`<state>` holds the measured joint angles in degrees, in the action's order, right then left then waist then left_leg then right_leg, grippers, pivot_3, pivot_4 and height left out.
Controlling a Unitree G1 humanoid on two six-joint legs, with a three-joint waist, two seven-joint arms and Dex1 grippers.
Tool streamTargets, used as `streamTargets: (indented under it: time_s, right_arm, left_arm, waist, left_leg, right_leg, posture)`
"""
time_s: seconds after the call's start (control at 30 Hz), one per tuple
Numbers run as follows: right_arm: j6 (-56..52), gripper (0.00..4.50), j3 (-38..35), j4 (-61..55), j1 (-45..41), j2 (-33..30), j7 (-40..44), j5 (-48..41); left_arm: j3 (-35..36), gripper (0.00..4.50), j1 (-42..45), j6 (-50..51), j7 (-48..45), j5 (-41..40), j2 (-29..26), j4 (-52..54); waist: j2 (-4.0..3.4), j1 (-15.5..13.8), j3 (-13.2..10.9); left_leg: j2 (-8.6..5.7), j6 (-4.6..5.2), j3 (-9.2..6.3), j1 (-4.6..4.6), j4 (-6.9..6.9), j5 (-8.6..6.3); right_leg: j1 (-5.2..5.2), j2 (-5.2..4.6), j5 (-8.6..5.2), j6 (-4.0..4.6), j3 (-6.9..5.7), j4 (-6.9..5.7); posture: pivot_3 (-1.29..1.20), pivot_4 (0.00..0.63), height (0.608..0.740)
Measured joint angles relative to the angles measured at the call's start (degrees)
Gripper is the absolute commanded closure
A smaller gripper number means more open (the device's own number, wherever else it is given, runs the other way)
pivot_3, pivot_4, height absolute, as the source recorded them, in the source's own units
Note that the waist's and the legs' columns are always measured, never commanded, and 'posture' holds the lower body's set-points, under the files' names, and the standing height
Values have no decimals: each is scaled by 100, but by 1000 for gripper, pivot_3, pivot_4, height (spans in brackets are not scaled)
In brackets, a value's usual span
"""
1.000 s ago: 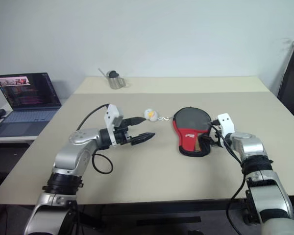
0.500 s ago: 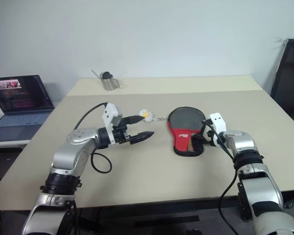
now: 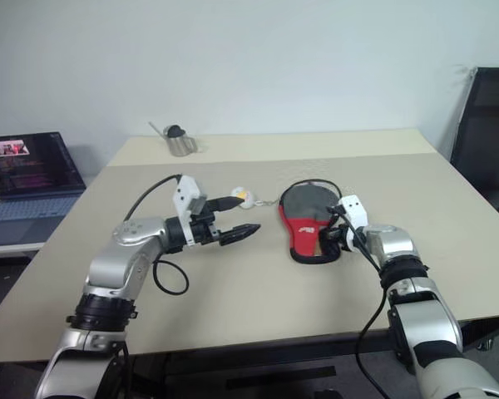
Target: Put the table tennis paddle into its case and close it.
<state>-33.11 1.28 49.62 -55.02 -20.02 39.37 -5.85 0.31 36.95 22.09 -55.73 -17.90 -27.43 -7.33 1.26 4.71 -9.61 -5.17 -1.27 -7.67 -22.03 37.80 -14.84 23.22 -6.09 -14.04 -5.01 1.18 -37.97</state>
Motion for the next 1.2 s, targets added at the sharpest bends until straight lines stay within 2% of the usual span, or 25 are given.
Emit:
streamTargets:
  time_s: [0.17, 0.2, 0.4, 0.77, 1.2]
  right_arm:
    - [-208, 4477, -7, -450, 173, 129, -15, -9]
    - [-306, 4477, -7, -642, 247, 133, -12, -20]
    - [-1247, 4477, 18, -2141, 872, 329, 33, -274]
    - [-2623, 4477, 288, -4438, 1953, 509, -19, -795]
    - [-3872, 4477, 232, -6372, 3012, 628, -624, -1390]
  left_arm:
    - [-11, 0, -375, 17, -267, -3, -374, 50]
    - [-11, 0, -507, 37, -347, -5, -475, 68]
    - [-11, 0, -1040, 274, -785, -152, -923, 488]
    - [-53, 0, -1759, 631, -1265, -510, -1395, 1317]
    - [-256, 0, -2057, 639, -1387, -609, -1509, 1644]
  waist:
    - [-3, 37, 1]
    - [-3, 35, 1]
    - [-4, 33, 0]
    - [-8, -8, -2]
    - [-8, -91, -2]
  left_leg:
    - [20, -5, 9, 9, -10, -4]
    - [60, -9, 14, 7, -11, -6]
    - [87, -28, 16, 3, -14, -21]
    - [89, -28, 19, 5, -43, -21]
    - [92, -29, 18, 8, -82, -21]
  right_leg:
    - [4, 14, -2, 4, 14, 0]
    - [5, 21, -3, 5, 13, 3]
    - [17, 48, -10, 20, 15, 5]
    - [24, 49, -13, 24, 17, 15]
    - [32, 49, -22, 38, 13, 31]
  posture:
    - [0, 150, 740]
    - [0, 150, 740]
    - [0, 150, 740]
    - [0, 150, 740]
    - [0, 150, 740]
